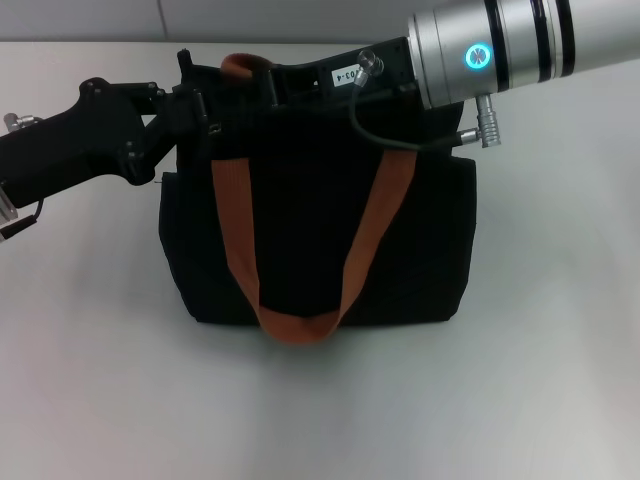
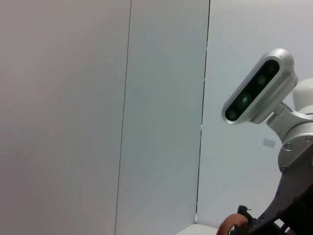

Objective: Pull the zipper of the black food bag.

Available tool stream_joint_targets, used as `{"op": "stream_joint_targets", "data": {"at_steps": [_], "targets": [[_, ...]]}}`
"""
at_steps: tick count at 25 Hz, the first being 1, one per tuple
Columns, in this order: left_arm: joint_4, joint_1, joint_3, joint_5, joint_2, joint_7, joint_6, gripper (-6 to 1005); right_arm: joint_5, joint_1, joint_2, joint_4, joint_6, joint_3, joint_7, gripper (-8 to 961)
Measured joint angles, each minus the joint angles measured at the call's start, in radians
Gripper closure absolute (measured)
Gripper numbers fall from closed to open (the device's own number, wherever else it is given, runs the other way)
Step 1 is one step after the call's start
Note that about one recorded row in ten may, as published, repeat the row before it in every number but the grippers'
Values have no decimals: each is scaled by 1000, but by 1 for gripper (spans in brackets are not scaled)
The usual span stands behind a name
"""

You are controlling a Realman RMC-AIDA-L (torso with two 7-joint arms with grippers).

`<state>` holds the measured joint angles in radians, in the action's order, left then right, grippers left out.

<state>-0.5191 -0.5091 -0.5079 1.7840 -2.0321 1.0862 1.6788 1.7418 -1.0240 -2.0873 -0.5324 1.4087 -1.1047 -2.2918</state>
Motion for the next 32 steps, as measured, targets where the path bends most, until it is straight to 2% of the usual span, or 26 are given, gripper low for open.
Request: {"op": "stream_joint_targets", "data": {"at_steps": [26,32], "targets": [[2,5,-1,0,-2,-6,9,927,5,15,0,-6,-9,-3,1,255],[2,8,-1,0,-2,-6,15,924,6,16,1,-5,-18,-3,2,347]]}}
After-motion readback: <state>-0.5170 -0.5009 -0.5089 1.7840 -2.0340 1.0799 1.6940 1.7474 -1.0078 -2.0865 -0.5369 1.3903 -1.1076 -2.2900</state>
